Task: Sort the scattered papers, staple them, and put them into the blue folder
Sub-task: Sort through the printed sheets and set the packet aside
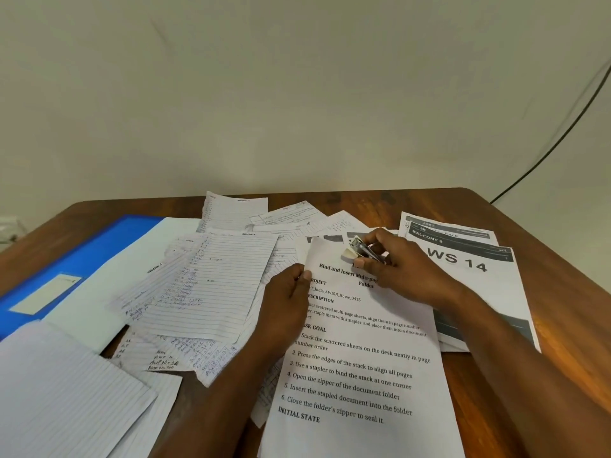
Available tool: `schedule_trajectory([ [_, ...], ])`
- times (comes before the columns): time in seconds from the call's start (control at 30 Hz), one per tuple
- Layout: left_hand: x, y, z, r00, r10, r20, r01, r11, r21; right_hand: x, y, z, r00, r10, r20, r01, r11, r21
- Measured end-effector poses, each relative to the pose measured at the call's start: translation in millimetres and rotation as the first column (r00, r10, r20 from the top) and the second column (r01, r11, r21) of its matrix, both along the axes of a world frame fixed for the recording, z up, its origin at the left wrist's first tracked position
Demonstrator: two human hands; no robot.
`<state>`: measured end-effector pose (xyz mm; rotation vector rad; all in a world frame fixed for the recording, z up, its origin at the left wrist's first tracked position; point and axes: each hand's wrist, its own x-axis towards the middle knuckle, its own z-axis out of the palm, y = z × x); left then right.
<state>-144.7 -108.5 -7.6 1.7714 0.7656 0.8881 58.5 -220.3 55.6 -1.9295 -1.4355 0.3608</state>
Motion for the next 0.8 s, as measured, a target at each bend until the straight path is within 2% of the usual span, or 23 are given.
schedule_trajectory([
  [0.1, 1, 1, -1, 1.0, -0.017, 0.007, 0.017, 0.999, -0.038, 3, 0, -5, 0.996, -0.006, -0.09, 0.008, 1.0, 0.025],
  [0.33, 2, -2, 8, 0.996, 0.033, 0.077, -0.018, 0.982, -0.188, -6, 0, -8, 1.0, -0.027, -0.006, 0.027, 0.999, 0.029],
  [0.53, 1, 0, 7, 0.979, 0.113, 0.168, -0.082, 0.979, -0.185, -10, 3, -9, 1.0, -0.016, 0.017, 0.015, 0.999, 0.037],
  [0.8, -1, 2, 8, 0.991, 0.071, 0.111, -0.052, 0.986, -0.161, 0, 1, 3, 0.998, 0.034, 0.056, -0.033, 0.999, -0.024],
])
